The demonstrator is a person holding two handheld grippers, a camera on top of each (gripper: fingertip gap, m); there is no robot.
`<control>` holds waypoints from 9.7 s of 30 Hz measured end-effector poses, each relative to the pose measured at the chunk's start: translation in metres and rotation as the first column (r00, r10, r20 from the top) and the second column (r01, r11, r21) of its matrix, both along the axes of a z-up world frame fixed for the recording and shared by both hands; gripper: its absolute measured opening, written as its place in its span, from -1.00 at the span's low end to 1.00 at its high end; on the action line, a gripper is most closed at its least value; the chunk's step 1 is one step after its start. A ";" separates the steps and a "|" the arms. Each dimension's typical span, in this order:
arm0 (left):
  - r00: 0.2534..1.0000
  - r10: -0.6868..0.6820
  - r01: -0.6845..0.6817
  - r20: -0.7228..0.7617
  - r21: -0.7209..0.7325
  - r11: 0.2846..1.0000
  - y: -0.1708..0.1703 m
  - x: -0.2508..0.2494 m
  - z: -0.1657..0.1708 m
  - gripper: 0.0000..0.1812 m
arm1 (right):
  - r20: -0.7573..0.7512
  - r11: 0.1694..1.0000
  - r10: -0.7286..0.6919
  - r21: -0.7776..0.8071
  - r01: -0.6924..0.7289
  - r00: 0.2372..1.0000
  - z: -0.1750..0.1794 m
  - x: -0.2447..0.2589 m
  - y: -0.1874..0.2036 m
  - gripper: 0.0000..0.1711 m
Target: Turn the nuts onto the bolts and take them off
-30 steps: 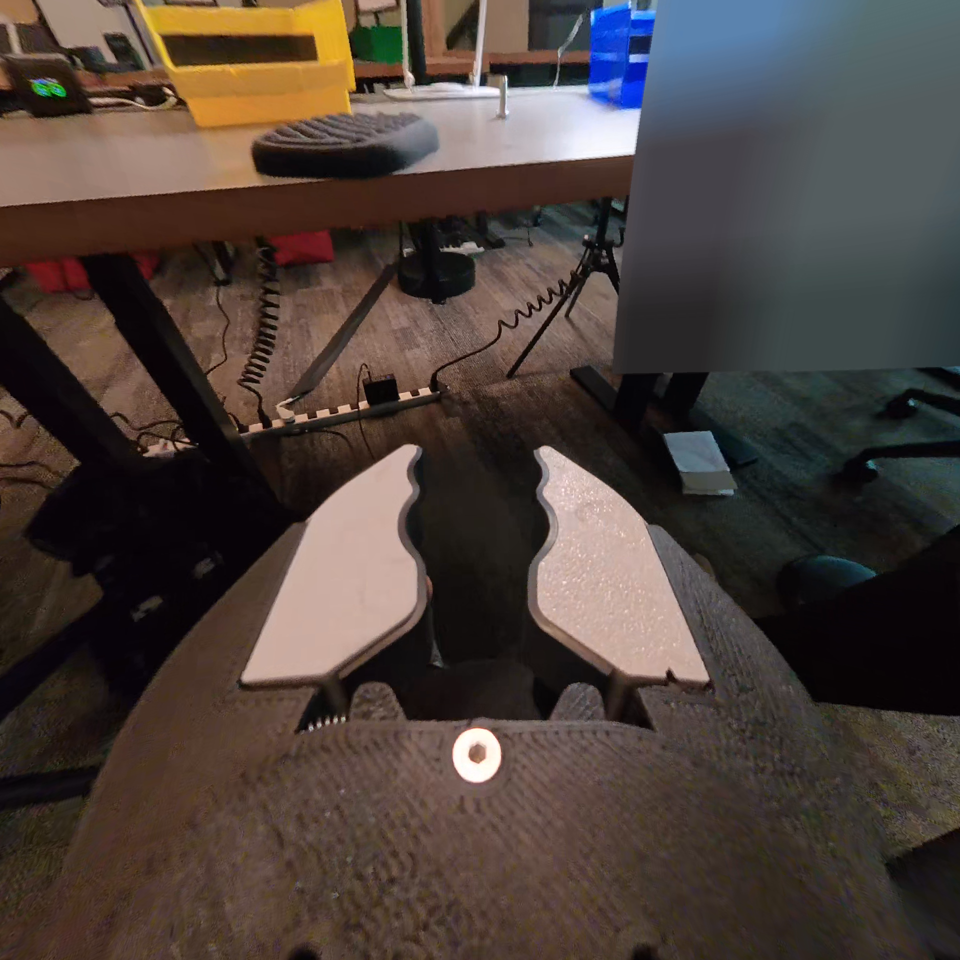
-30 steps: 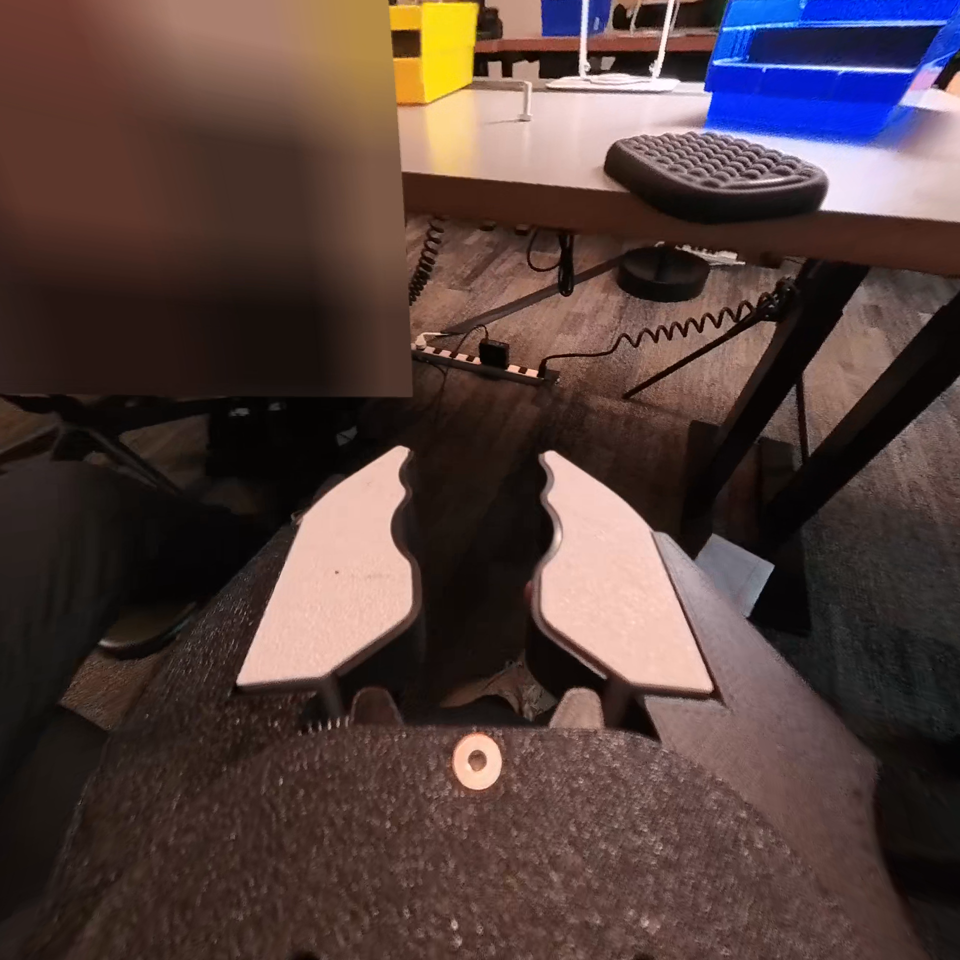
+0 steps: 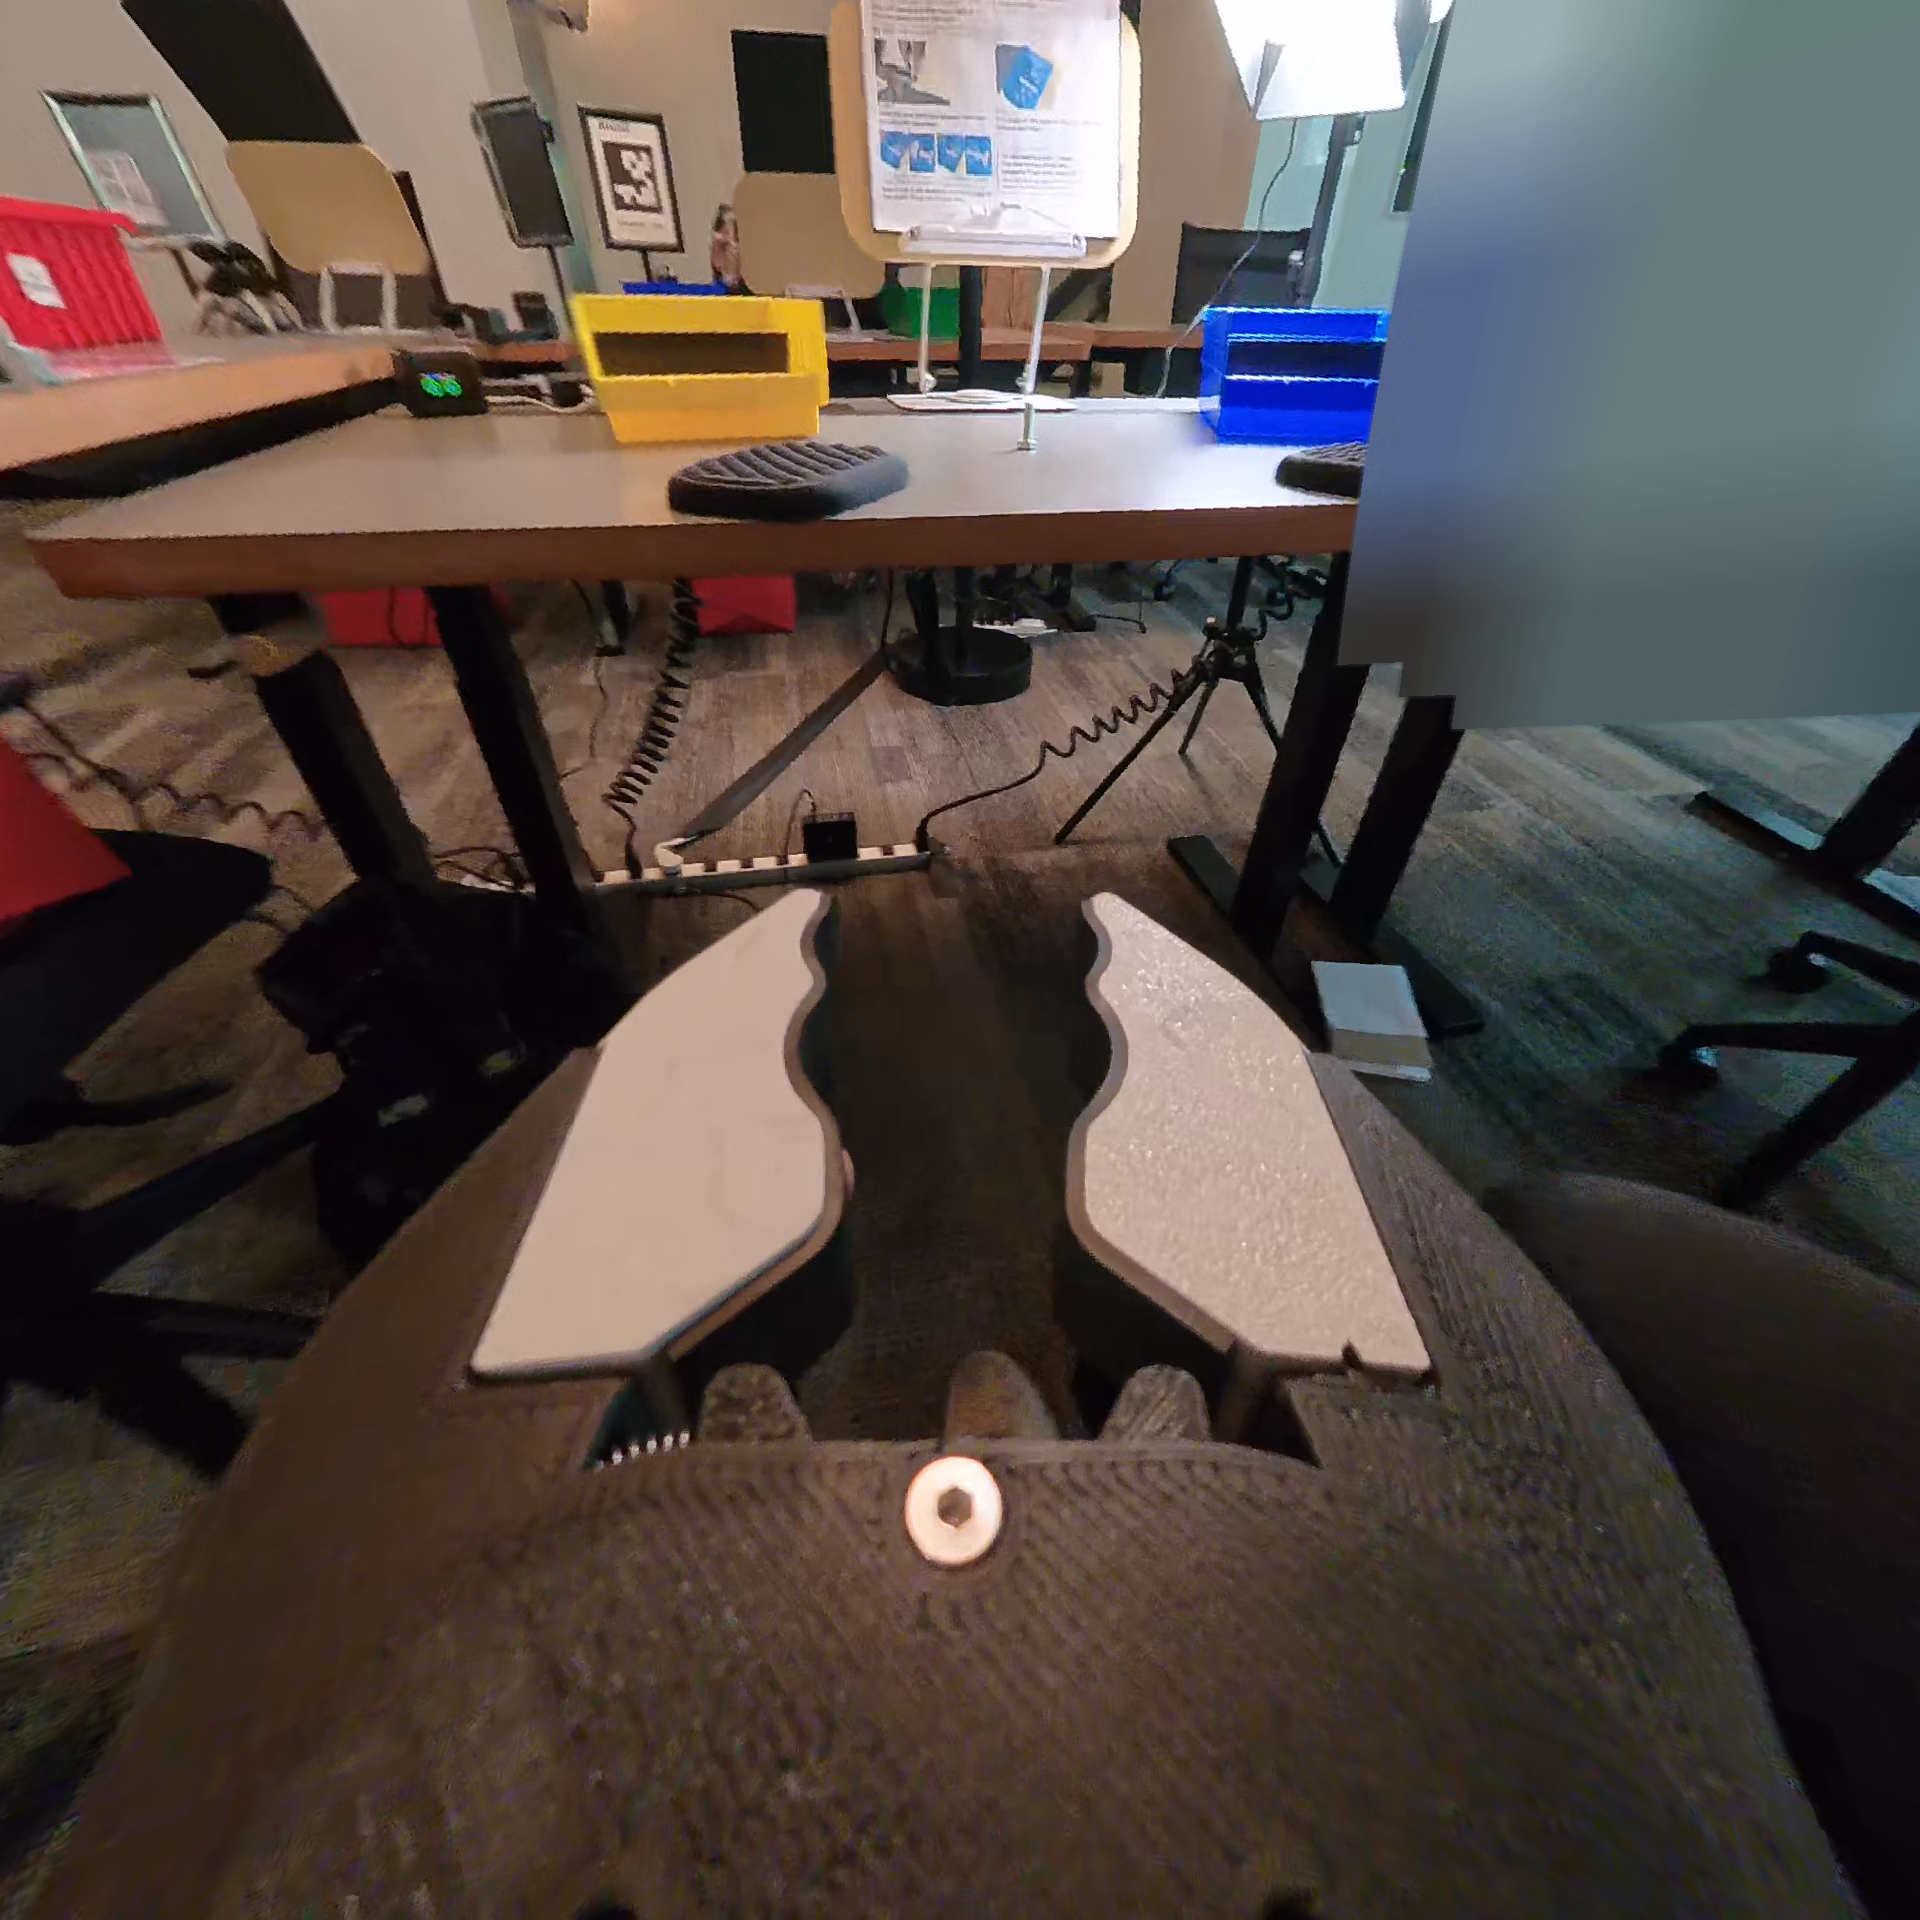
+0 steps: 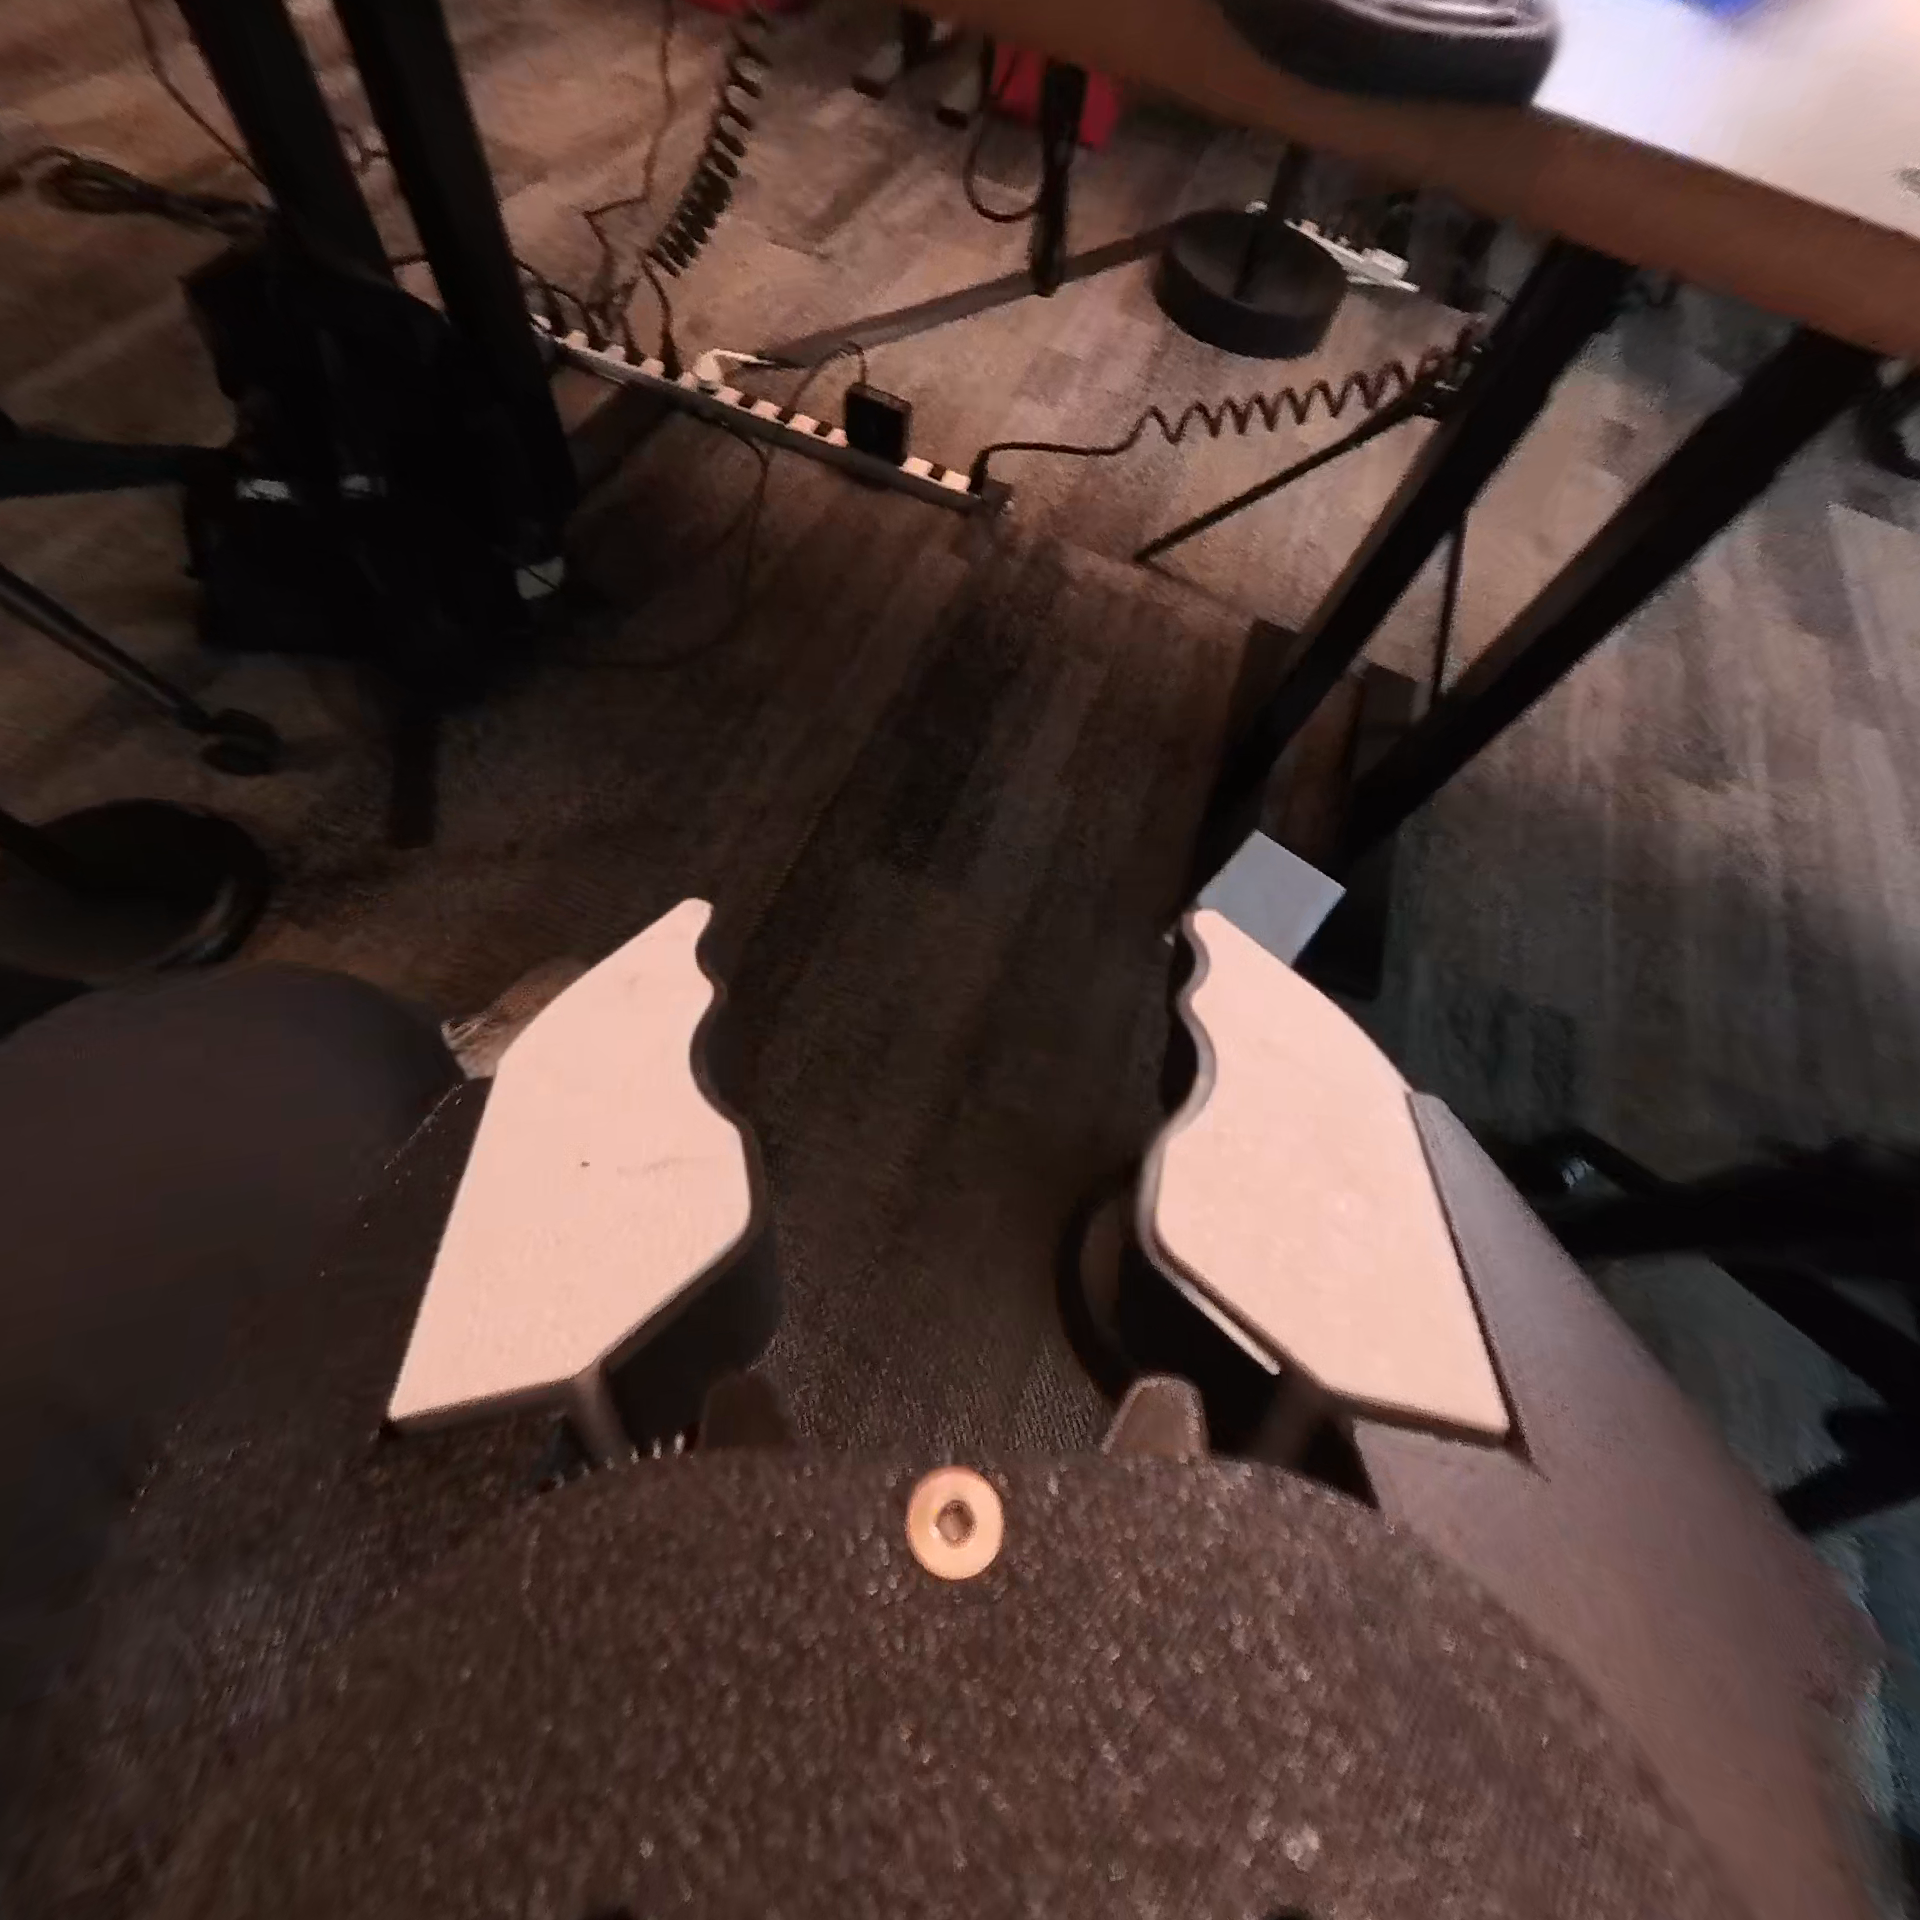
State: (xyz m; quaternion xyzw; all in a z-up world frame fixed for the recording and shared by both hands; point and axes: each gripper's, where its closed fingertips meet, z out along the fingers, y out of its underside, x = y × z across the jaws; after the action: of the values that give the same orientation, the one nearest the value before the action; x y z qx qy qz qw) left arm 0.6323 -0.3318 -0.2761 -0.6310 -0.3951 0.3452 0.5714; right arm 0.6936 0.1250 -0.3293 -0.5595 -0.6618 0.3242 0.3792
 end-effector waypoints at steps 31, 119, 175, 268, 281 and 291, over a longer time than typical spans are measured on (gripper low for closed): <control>0.852 -0.500 0.514 0.157 -0.059 0.856 0.178 -0.240 -0.163 -0.49 | 0.220 0.906 -0.414 0.001 0.424 0.883 -0.179 -0.008 0.090 -0.07; 0.215 -0.834 0.976 0.508 -0.074 0.206 0.315 -0.211 -0.112 -0.50 | 0.222 0.577 -0.731 -0.304 0.758 0.645 -0.038 -0.047 -0.112 -0.44; 0.441 -0.777 0.883 0.449 -0.064 0.464 0.345 -0.452 -0.473 -0.53 | 0.318 0.774 -0.624 0.380 0.507 0.714 -0.608 -0.363 0.458 -0.75; 0.589 -0.510 0.553 0.627 0.148 0.820 -0.040 -0.148 -0.056 -0.48 | 0.349 0.632 -0.705 -0.084 0.770 0.617 -0.004 0.122 -0.239 -0.21; 0.559 -0.565 0.625 0.606 0.139 0.768 -0.009 -0.130 -0.058 -0.49 | 0.293 0.600 -0.741 -0.112 0.792 0.604 0.020 0.135 -0.247 -0.21; 0.552 -0.627 0.699 0.550 0.104 0.707 0.118 -0.148 -0.013 -0.50 | 0.249 0.542 -0.783 -0.176 0.822 0.570 0.029 0.136 -0.138 -0.22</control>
State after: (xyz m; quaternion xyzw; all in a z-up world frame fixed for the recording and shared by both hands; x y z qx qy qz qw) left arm 0.4846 -0.2134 -0.2893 -0.8384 -0.2505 -0.0673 0.4795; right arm 0.8299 -0.0132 -0.3004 -0.8680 -0.3048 0.1614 0.3573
